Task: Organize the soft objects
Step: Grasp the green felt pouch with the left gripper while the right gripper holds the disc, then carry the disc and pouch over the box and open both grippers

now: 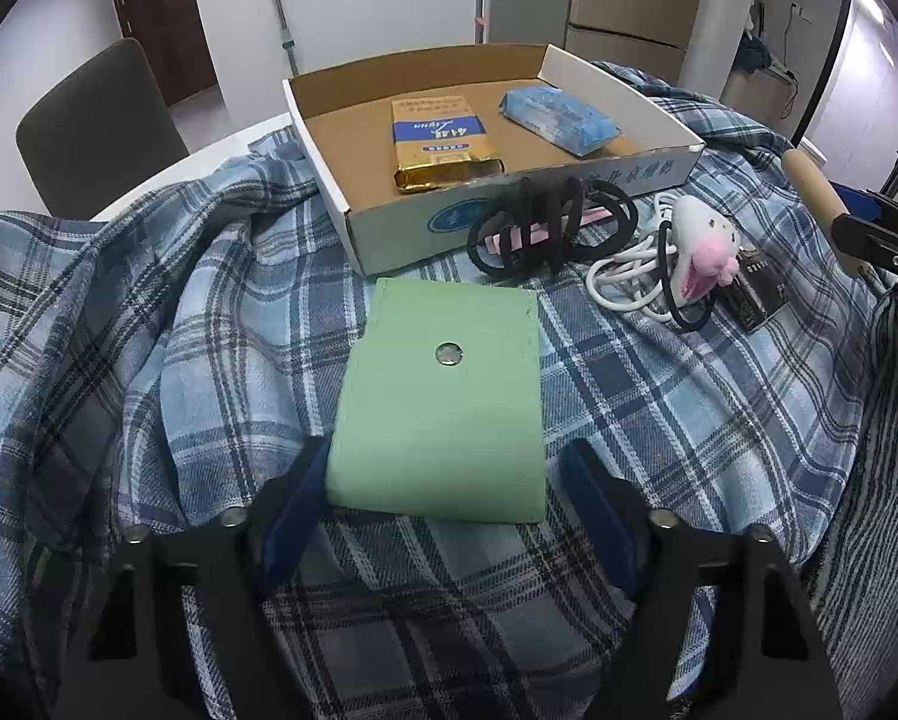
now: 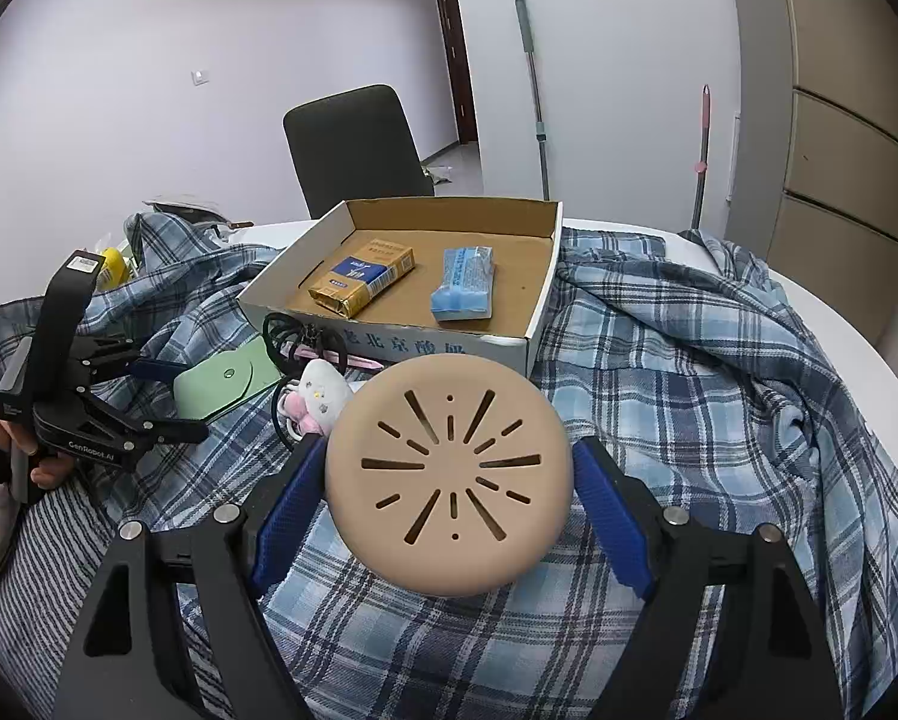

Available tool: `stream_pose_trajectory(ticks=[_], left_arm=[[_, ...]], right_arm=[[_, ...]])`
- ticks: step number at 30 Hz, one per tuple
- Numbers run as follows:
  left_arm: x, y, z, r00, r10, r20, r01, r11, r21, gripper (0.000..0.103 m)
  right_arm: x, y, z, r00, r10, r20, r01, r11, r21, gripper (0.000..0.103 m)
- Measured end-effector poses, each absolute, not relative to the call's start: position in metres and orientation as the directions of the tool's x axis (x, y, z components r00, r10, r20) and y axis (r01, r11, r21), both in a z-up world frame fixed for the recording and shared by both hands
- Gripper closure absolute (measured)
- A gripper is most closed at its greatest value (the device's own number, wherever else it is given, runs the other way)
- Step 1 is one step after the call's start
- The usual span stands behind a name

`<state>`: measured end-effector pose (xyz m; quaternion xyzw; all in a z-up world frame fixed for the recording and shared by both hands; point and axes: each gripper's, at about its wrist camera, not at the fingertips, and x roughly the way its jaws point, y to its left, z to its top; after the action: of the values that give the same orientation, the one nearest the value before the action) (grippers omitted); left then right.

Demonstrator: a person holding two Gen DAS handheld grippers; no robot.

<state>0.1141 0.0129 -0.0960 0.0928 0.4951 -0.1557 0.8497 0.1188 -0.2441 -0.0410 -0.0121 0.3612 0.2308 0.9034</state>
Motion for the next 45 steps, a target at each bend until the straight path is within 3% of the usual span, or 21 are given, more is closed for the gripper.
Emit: stream_pose_trajectory(ticks=[10, 27, 36, 45], left_arm=[[0.093, 0.01, -0.082, 0.588, -0.149, -0.795, 0.347, 0.934, 0.082, 0.032], [0.01, -0.004, -0.019, 0.906, -0.151, -0.397, 0.267, 0.928, 0.258, 0.032], [-0.018, -0.001, 0.033, 0.965, -0.165, -0.205, 0.194, 0.972, 0.13, 0.032], [0.02, -0.036, 0.068, 0.983, -0.183, -0.035, 0.185, 0.977, 0.103, 0.032]], right_arm=[[0.114, -0.242, -0.04, 0.659, 0.394, -0.641, -0.428, 0.897, 0.111, 0.022], [0.077, -0.24, -0.016, 0.796, 0.392, -0.462, -0.44, 0.898, 0.004, 0.022], [0.058, -0.247, 0.02, 0.889, 0.381, -0.256, -0.395, 0.919, -0.004, 0.022], [0.099, -0.223, 0.058, 0.905, 0.385, -0.18, -0.394, 0.919, -0.019, 0.022]])
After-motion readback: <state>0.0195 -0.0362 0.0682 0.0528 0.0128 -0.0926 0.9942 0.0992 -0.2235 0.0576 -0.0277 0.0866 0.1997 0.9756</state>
